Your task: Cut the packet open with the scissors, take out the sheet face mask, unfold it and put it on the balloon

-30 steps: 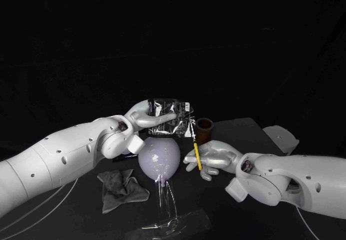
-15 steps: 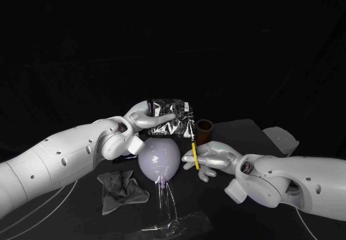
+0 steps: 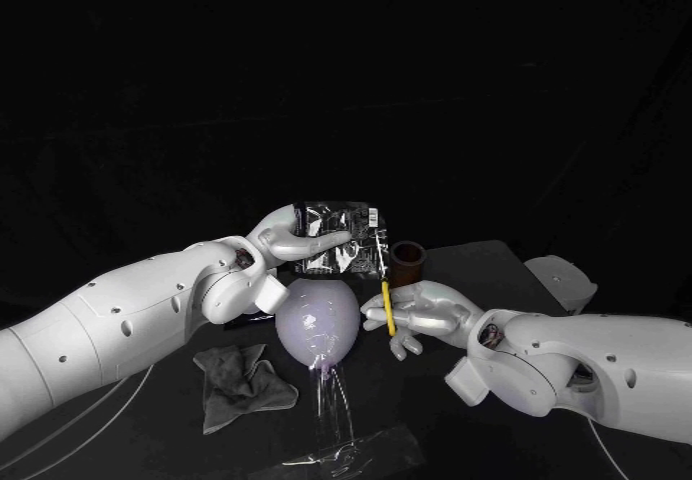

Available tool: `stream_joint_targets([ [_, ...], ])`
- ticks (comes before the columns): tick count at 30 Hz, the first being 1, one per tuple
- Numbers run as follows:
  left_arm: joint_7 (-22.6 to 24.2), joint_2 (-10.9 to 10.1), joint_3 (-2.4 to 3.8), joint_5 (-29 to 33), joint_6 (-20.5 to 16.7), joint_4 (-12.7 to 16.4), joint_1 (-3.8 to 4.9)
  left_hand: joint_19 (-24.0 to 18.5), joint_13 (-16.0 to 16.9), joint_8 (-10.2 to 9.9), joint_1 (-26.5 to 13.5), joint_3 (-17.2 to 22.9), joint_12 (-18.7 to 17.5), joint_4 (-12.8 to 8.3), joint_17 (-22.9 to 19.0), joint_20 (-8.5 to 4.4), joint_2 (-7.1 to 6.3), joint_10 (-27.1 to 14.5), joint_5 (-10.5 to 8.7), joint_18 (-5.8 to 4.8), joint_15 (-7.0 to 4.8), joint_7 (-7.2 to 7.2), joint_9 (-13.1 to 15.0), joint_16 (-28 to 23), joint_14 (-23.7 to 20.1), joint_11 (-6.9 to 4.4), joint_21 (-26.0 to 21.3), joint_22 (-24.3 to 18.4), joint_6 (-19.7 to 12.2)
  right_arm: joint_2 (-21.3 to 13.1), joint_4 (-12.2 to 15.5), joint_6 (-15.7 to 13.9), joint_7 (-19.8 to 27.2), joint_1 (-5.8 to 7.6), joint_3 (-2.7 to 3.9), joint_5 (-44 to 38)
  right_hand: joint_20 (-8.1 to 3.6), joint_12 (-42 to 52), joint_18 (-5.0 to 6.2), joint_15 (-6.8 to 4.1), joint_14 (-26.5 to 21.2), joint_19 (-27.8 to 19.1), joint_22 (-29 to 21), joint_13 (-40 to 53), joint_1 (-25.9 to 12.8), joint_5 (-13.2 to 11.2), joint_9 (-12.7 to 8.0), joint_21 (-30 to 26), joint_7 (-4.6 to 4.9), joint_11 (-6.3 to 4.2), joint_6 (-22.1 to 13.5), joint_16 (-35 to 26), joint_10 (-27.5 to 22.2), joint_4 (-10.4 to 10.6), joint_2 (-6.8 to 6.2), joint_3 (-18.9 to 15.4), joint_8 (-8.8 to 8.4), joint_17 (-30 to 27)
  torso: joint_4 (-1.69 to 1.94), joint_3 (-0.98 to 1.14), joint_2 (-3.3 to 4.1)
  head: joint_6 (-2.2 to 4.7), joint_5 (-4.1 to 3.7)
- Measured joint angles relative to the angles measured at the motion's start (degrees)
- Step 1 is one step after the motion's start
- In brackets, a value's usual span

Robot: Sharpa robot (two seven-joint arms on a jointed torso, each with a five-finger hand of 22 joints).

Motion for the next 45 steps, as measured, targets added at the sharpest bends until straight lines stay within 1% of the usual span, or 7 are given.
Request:
stream_joint_targets([
  [10,1.46,-0.29,0.02,-1.54,0.32,-0.22,0.00,0.00,0.00,0.02,0.00,0.00,-0.01,0.00,0.07,0.00,0.00,0.21,0.00,-0.05,0.09,0.13,0.00,0.00,0.08,-0.21,0.00,0.06,0.13,0.42,-0.12,-0.23,0.18,0.38,0.10,0.59,0.30,0.00,-0.04,0.29,-0.73,-0.30,-0.14,0.00,-0.21,0.00,-0.19,-0.24,-0.01,0.29,-0.40,0.00,-0.29,0.80,-0.84,0.81,0.00,-0.90,0.00,-0.02,-0.01,0.26,-0.38],
  [14,2.02,-0.28,0.06,-1.91,0.37,-0.15,0.04,0.00,0.00,0.01,0.00,0.00,-0.03,0.00,0.13,0.00,0.00,0.21,0.00,-0.25,0.09,0.14,0.00,0.00,0.08,-0.21,0.00,0.06,0.13,0.72,-0.51,-0.33,0.18,0.83,0.14,0.94,0.30,0.59,-0.06,0.29,-0.73,-0.30,-0.24,0.23,-0.21,0.00,-0.25,-0.24,-0.01,0.28,-0.32,0.09,-0.28,1.34,-0.84,1.35,1.13,-0.49,0.01,-0.02,-0.01,0.27,-0.38],
  [19,2.57,-0.27,0.09,-2.12,0.36,-0.15,0.06,0.00,0.00,0.00,0.00,-0.01,-0.04,0.01,0.13,0.00,0.00,0.21,0.00,-0.40,0.10,0.14,0.00,0.00,0.07,-0.21,0.00,0.06,0.12,0.93,-0.77,-0.74,0.23,1.14,0.14,1.66,-0.55,4.25,-0.09,-1.56,2.84,3.16,2.10,1.23,0.59,0.00,0.24,4.68,0.49,-1.59,4.74,3.74,6.19,1.23,-0.05,1.23,4.60,4.92,0.02,-0.03,-0.01,0.31,-0.34],
  [23,2.86,-0.29,0.09,-2.24,0.34,-0.19,0.06,0.00,0.00,-0.01,0.00,-0.01,-0.04,0.01,0.13,0.00,0.00,0.21,0.00,-0.41,0.15,0.14,0.00,0.00,0.02,-0.21,-0.01,0.05,0.12,1.00,-0.87,-1.19,0.33,1.25,0.14,2.19,-2.07,5.94,-0.14,-2.81,5.09,5.80,4.12,1.88,1.53,0.00,0.34,8.62,0.59,-1.86,7.42,5.43,9.02,0.78,1.14,0.16,6.17,7.83,0.01,-0.03,-0.01,0.44,-0.40],
  [32,3.20,-0.29,0.08,-2.28,0.23,-0.19,0.06,0.00,0.00,-0.15,-0.04,-0.01,-0.04,0.01,0.12,0.00,-0.04,0.21,0.00,-0.43,-0.02,0.13,0.00,-0.01,0.22,-0.21,-0.01,0.09,0.12,1.19,-0.87,-1.70,0.43,1.32,0.13,2.63,-1.96,5.61,-0.17,-2.86,5.16,6.08,4.45,1.77,1.69,0.00,-0.08,9.12,0.50,-1.87,7.50,5.43,9.05,0.69,1.70,0.06,6.22,7.94,0.01,-0.02,0.00,0.75,-0.35],
  [37,3.27,-0.32,0.08,-2.26,0.15,-0.18,0.05,0.00,0.00,0.01,-0.04,-0.01,-0.04,0.01,0.17,0.00,-0.04,0.21,0.00,-0.44,-0.01,0.13,0.00,-0.01,0.22,-0.21,-0.01,0.11,0.10,1.20,-0.80,-1.86,0.54,1.33,0.12,2.66,-1.88,3.74,-0.19,-2.72,5.03,5.92,4.09,0.93,1.53,0.00,-0.80,8.60,0.66,-2.91,6.45,5.43,8.34,0.62,1.98,0.00,5.42,6.90,-0.03,-0.02,0.00,0.92,-0.32],
  [45,3.34,-0.35,0.08,-2.25,0.13,-0.07,0.06,0.00,0.00,0.07,-0.05,0.16,-0.04,-0.16,0.17,0.00,-0.05,0.20,-0.12,-0.45,0.00,-0.09,0.00,-0.01,0.22,-0.21,0.22,0.11,0.13,1.26,-0.77,-2.23,0.94,1.33,0.12,2.66,-0.42,0.64,-0.56,-0.35,2.09,1.58,1.74,0.03,0.98,0.00,-2.19,4.05,0.33,-0.56,1.38,3.85,2.53,0.30,1.42,0.01,3.30,2.56,-0.02,-0.01,0.00,1.11,-0.41],
])
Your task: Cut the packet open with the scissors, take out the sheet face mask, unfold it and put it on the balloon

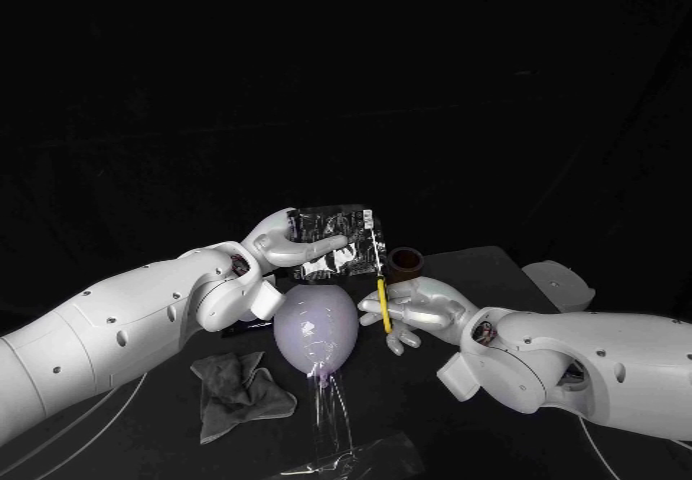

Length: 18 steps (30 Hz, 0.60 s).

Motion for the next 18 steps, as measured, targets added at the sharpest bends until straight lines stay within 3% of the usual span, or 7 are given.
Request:
stream_joint_targets([
  [8,0.11,0.00,0.03,-0.08,0.06,0.15,0.03,0.00,0.00,0.00,-0.15,0.00,0.00,0.00,-0.01,0.00,-0.15,0.00,-0.08,-0.01,0.01,-0.07,0.00,0.00,-0.01,0.00,0.00,0.00,-0.08,0.37,-1.14,0.12,-0.01,1.14,0.07,0.00,0.94,-0.42,0.90,0.76,-2.31,-2.29,-1.43,0.00,-0.88,0.00,-0.50,-2.49,-0.31,0.94,-1.87,-0.65,-2.10,0.00,-0.88,0.00,-0.33,-2.82,0.03,0.00,0.02,0.15,-0.12],
  [12,0.25,-0.01,0.06,-0.17,0.07,0.18,0.05,0.00,0.00,-0.01,-0.30,0.00,0.00,0.00,0.06,0.00,-0.30,0.00,-0.10,-0.01,0.01,0.03,0.00,-0.01,-0.01,0.00,0.00,0.00,0.02,0.46,-1.59,0.40,-0.21,1.82,0.07,-0.03,0.93,-0.42,0.90,0.75,-2.31,-2.29,-1.46,0.02,-0.97,0.00,-0.50,-2.49,-0.43,0.76,-2.09,-0.65,-2.32,0.03,-0.97,-0.03,-0.31,-2.89,0.04,0.00,0.02,0.13,-0.13],
  [15,0.33,-0.03,0.06,-0.28,0.08,0.17,0.05,0.00,0.00,-0.02,-0.29,0.00,0.00,0.00,0.07,0.00,-0.29,0.00,-0.12,-0.02,0.01,0.04,0.00,-0.05,-0.01,0.00,0.00,0.06,0.03,0.47,-1.73,0.67,-0.37,2.15,0.07,-0.04,0.93,0.10,0.90,0.75,-2.30,-2.29,-1.41,0.24,-0.97,0.00,-0.49,-2.26,-0.45,0.68,-2.03,-0.32,-1.93,0.34,-0.97,0.00,0.54,-2.24,0.04,-0.01,0.03,0.03,-0.13],
  [18,0.40,-0.03,0.06,-0.43,0.09,0.05,0.05,0.00,0.00,-0.02,-0.29,0.00,0.00,0.00,0.07,0.00,-0.29,0.00,0.09,-0.02,0.02,0.05,0.00,-0.05,-0.01,0.00,0.00,0.06,0.04,0.42,-1.79,0.83,-0.52,2.37,0.09,-0.04,0.54,1.96,0.90,-0.27,-1.18,-0.80,-0.30,0.63,-0.96,0.01,-0.20,0.14,-0.20,-0.21,0.51,0.99,1.19,0.34,-0.96,0.00,2.32,-0.44,0.03,-0.01,0.03,0.02,-0.08],
])
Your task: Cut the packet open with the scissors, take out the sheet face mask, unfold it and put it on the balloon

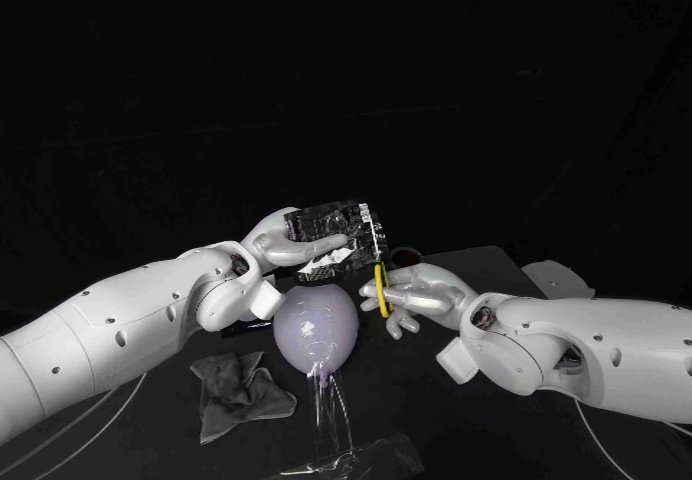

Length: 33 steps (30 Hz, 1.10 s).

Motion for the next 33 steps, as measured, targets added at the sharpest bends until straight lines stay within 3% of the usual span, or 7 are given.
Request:
stream_joint_targets([
  [5,0.08,0.06,-0.04,-0.21,0.00,-0.23,-0.08,0.00,0.00,-0.05,0.03,0.00,0.00,0.00,0.00,0.00,0.03,0.00,0.01,-0.01,0.01,0.07,0.00,0.00,0.00,0.00,0.00,0.00,0.06,-0.12,-0.07,0.09,-0.23,0.14,0.03,0.03,-1.65,3.53,-0.04,-1.89,3.07,3.61,2.37,1.24,0.66,0.00,0.51,4.75,0.36,-0.38,5.01,2.07,4.86,0.00,1.32,0.00,2.86,3.83,-0.03,-0.01,0.00,-0.11,0.05],
  [15,0.15,0.13,-0.04,-0.46,-0.01,-0.45,-0.11,0.00,0.00,-0.04,0.16,-0.01,0.00,0.01,0.06,0.00,0.16,0.14,0.01,-0.02,0.08,0.07,0.00,0.00,0.07,0.15,0.00,0.00,0.06,-0.50,-0.12,0.07,-0.59,0.22,0.03,0.08,-5.38,8.38,-0.95,-6.03,8.05,9.65,6.46,5.49,1.43,0.00,3.58,12.74,-4.07,-4.03,13.33,4.49,12.70,-0.84,2.98,0.02,7.05,10.68,-0.04,-0.02,-0.04,-0.12,0.02],
  [21,0.16,0.18,-0.07,-0.57,-0.01,-0.65,-0.13,0.00,0.00,0.03,-0.07,-0.01,0.00,0.01,0.06,0.00,0.38,0.14,0.00,-0.02,0.09,0.07,0.00,0.00,0.07,0.14,0.00,0.06,0.05,-0.87,0.09,0.07,-0.66,0.24,0.05,0.08,-5.65,8.44,-1.32,-6.14,8.34,9.91,6.85,6.03,1.51,0.00,4.05,13.14,-4.42,-4.67,13.69,4.75,14.19,-0.90,3.17,0.08,7.08,11.24,-0.04,-0.01,-0.05,-0.02,0.13],
  [24,0.16,0.18,-0.07,-0.62,0.00,-0.71,-0.15,0.00,0.00,0.03,-0.07,-0.01,0.00,0.01,0.06,0.00,0.38,0.13,-0.02,-0.04,0.09,0.07,0.00,0.00,0.06,0.14,0.00,0.06,0.05,-1.14,0.29,0.08,-0.66,0.26,0.06,0.07,-5.63,6.84,-1.34,-6.06,8.29,9.90,6.77,6.19,1.50,0.00,4.32,12.73,-3.41,-4.90,12.37,4.72,14.45,-0.90,3.16,0.08,6.19,10.51,-0.04,-0.01,-0.05,0.06,0.14],
  [27,0.15,0.18,-0.07,-0.66,0.03,-0.78,-0.15,0.00,0.00,0.03,-0.07,-0.01,0.00,0.01,0.06,0.00,0.38,0.13,-0.03,0.08,0.15,0.08,0.00,0.00,0.01,0.14,0.00,0.05,0.04,-1.40,0.43,0.12,-0.63,0.27,0.06,0.03,-4.81,4.40,-1.35,-4.83,7.71,9.07,6.08,5.69,1.49,0.00,4.33,11.57,-2.37,-5.37,9.93,4.13,13.37,-1.08,3.15,-0.07,4.31,9.34,-0.05,0.00,-0.05,0.15,0.15],
  [30,0.07,0.16,-0.11,-0.67,0.15,-0.79,-0.17,0.00,0.00,0.03,-0.07,-0.01,0.00,0.01,0.06,0.00,0.38,0.13,-0.07,0.51,-0.03,0.08,0.00,0.00,0.20,0.13,0.00,0.05,0.04,-1.61,0.48,0.28,-0.52,0.34,0.10,-0.04,-3.92,1.59,-1.36,-3.44,6.44,7.27,5.16,4.73,0.81,0.00,4.13,9.84,-0.34,-3.84,7.09,3.58,9.05,-1.15,2.47,0.00,2.10,7.47,-0.07,0.00,-0.05,0.28,0.15],
  [33,-0.07,0.15,-0.17,-0.66,0.48,-0.72,-0.25,0.00,0.00,0.20,-0.07,-0.01,0.00,0.01,0.09,0.00,0.38,0.12,-0.07,0.54,-0.04,0.07,0.00,0.00,0.21,0.13,-0.01,0.05,0.04,-1.81,0.52,0.70,-0.47,0.47,0.17,-0.16,-2.93,-1.17,-1.37,-1.81,4.79,5.06,3.92,3.47,0.08,0.00,3.37,7.36,0.68,-2.02,3.36,2.65,4.50,-1.14,1.74,0.00,-0.23,4.91,-0.05,0.00,-0.04,0.41,0.08],
])
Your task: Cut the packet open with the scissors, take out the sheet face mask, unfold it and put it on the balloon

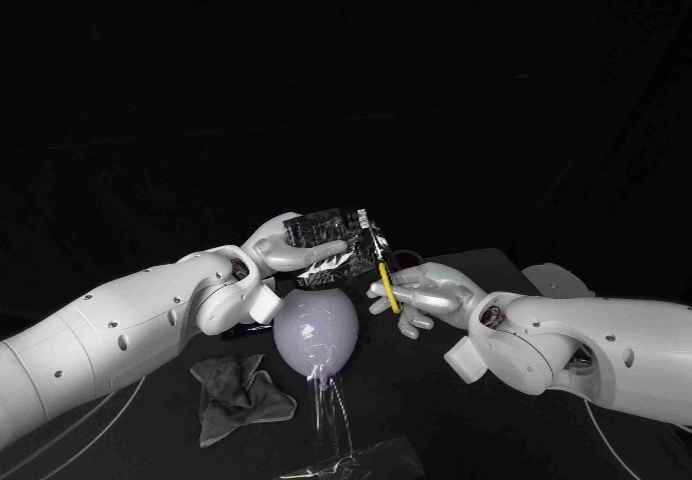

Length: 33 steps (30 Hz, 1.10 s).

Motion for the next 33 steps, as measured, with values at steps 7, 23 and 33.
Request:
stream_joint_targets([
  [7,-0.29,-0.16,-0.01,0.09,1.21,0.00,-0.04,0.00,0.00,0.03,0.00,0.00,0.00,0.00,0.02,0.00,-0.01,-0.01,-0.01,0.00,0.00,-0.01,0.00,0.00,0.00,-0.01,0.00,-0.01,-0.01,-0.52,-0.07,2.20,-0.53,0.22,0.01,-1.02,1.96,-1.31,-0.03,1.99,-4.30,-4.87,-2.97,-2.15,-0.83,0.00,-0.89,-5.47,-0.43,2.09,-3.21,-1.63,-4.65,-0.15,-0.85,-0.16,-2.28,-5.94,-0.02,0.03,0.03,0.03,-0.15],
  [23,-0.77,-0.80,-0.01,0.10,3.84,-0.23,-0.05,0.00,0.00,0.03,-0.01,0.17,0.00,-0.17,0.05,0.00,-0.02,-0.02,0.11,-0.05,0.02,-0.24,0.00,0.00,-0.01,-0.02,0.23,0.05,0.02,-1.28,-0.05,5.52,-1.66,0.72,-0.01,-2.70,2.54,-0.11,0.55,1.84,-4.21,-4.48,-2.50,-2.53,-0.67,0.00,-0.92,-4.30,-0.42,1.55,-1.98,-1.07,-3.35,-0.15,-1.30,-0.16,-1.67,-4.79,0.02,0.04,-0.01,0.21,-0.44],
  [33,-0.90,-1.06,0.02,0.10,4.93,-0.10,-0.03,0.00,0.00,-0.04,-0.15,0.17,0.00,-0.17,0.05,0.00,-0.15,0.20,0.11,-0.08,0.03,-0.30,0.00,0.00,-0.01,-0.24,0.22,0.04,-0.06,-1.17,-0.72,5.36,-1.53,0.99,-0.04,-2.31,-1.34,7.37,0.53,-2.74,2.22,3.28,2.50,1.49,0.30,0.00,1.37,5.48,-3.36,-2.71,8.38,3.10,10.53,-1.05,1.23,-0.06,3.53,4.61,0.08,0.00,0.02,-0.02,-0.51],
])
